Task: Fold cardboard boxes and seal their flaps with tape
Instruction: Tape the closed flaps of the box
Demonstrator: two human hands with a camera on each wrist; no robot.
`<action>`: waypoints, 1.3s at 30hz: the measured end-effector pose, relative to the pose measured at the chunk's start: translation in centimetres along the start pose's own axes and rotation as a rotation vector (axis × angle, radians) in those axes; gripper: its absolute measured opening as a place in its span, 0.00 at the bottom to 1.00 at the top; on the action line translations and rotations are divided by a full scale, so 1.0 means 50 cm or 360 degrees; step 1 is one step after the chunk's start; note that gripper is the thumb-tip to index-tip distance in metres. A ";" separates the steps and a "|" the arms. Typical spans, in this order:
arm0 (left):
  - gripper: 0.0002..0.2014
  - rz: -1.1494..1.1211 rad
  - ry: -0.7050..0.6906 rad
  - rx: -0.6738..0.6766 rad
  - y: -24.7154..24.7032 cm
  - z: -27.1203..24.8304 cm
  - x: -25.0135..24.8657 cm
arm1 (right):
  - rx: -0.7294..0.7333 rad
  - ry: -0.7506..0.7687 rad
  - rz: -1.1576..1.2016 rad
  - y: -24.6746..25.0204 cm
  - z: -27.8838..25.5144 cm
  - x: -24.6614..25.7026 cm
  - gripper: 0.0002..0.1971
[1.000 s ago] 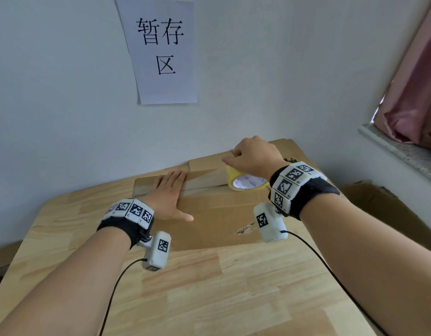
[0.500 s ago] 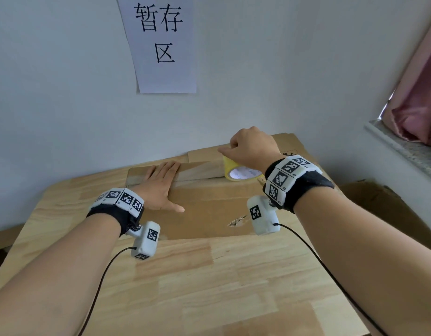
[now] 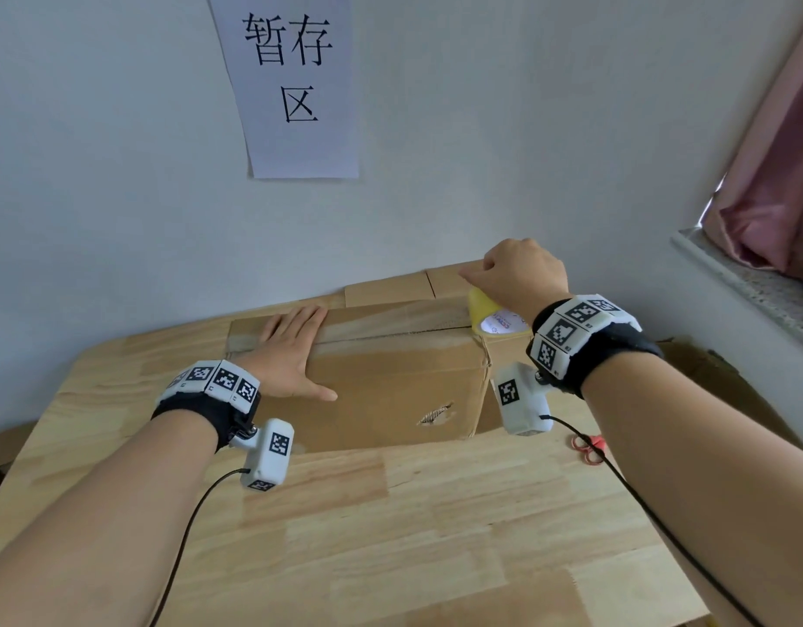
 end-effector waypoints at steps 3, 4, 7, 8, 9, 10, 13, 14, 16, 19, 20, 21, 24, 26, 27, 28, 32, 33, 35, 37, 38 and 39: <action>0.64 -0.0001 -0.0001 -0.0015 0.001 0.003 -0.003 | 0.0057 0.0003 -0.0001 -0.003 -0.004 -0.005 0.25; 0.64 -0.0003 -0.0003 -0.0023 0.001 0.003 -0.004 | 0.0064 0.0003 0.0010 -0.003 -0.007 -0.009 0.27; 0.64 0.0006 -0.0002 -0.0027 0.000 0.001 -0.005 | 0.0049 0.0010 0.0101 0.000 -0.010 -0.019 0.30; 0.64 0.0012 0.0001 -0.0036 -0.001 -0.001 -0.005 | 0.0032 0.0006 0.0146 0.005 -0.008 -0.021 0.30; 0.64 0.0012 0.0003 -0.0046 -0.001 -0.001 -0.004 | 0.0015 0.0007 0.0172 0.009 -0.006 -0.021 0.29; 0.64 0.0002 0.0001 -0.0047 0.000 -0.002 -0.004 | 0.0000 0.0017 0.0171 0.014 -0.005 -0.021 0.29; 0.64 -0.0022 0.0006 -0.0043 0.002 0.001 -0.005 | -0.0022 0.0034 0.0129 0.021 -0.002 -0.020 0.26; 0.64 -0.0025 0.0010 -0.0042 0.002 0.002 -0.006 | -0.0019 0.0032 0.0115 0.020 -0.002 -0.019 0.26; 0.64 -0.0034 0.0013 -0.0044 0.001 0.003 -0.005 | 0.0007 0.0021 0.0096 0.017 -0.002 -0.024 0.26; 0.64 -0.0038 0.0015 -0.0059 -0.001 0.001 -0.006 | -0.0009 -0.0013 0.0073 0.030 -0.003 -0.048 0.26; 0.64 -0.0040 0.0016 -0.0065 0.001 0.001 -0.007 | -0.0052 -0.0020 0.0056 0.036 -0.002 -0.059 0.26; 0.63 -0.0042 0.0019 -0.0069 0.003 0.001 -0.007 | -0.0093 -0.0027 0.0044 0.041 -0.003 -0.069 0.26; 0.64 -0.0029 0.0027 -0.0063 0.004 0.000 -0.007 | -0.0070 -0.0095 0.0050 0.026 -0.005 -0.095 0.26; 0.64 -0.0011 0.0026 -0.0075 0.004 0.000 -0.008 | 0.0021 -0.0170 0.0109 0.000 -0.005 -0.115 0.26; 0.64 -0.0011 0.0025 -0.0084 0.004 -0.001 -0.010 | 0.0063 -0.0202 0.0145 -0.014 -0.004 -0.127 0.26; 0.64 -0.0015 0.0026 -0.0092 0.004 -0.001 -0.011 | 0.0090 -0.0225 0.0177 -0.025 -0.002 -0.137 0.26; 0.63 -0.0010 0.0044 -0.0109 0.004 -0.006 -0.012 | 0.0088 -0.0244 0.0265 -0.044 0.015 -0.148 0.22; 0.63 -0.0013 0.0043 -0.0112 0.005 -0.007 -0.013 | 0.0067 -0.0236 0.0274 -0.041 0.021 -0.145 0.22; 0.63 -0.0030 0.0040 -0.0112 0.004 -0.006 -0.016 | 0.0022 -0.0202 0.0285 -0.031 0.037 -0.139 0.23; 0.64 -0.0042 0.0043 -0.0111 0.004 -0.004 -0.017 | 0.0013 -0.0170 0.0288 -0.028 0.050 -0.137 0.22; 0.64 -0.0043 0.0045 -0.0112 0.004 -0.003 -0.016 | 0.0027 -0.0165 0.0290 -0.032 0.052 -0.139 0.22; 0.64 -0.0040 0.0047 -0.0113 0.004 -0.003 -0.014 | 0.0054 -0.0174 0.0290 -0.039 0.051 -0.144 0.22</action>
Point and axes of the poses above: each hand's wrist, its own z-axis towards the middle knuckle, its own y-axis out of the back of the hand, x = y × z, the point moved 5 cm from there along z, towards the middle knuckle, and after that the axes turned 12 degrees about z, right-handed, at the moved point
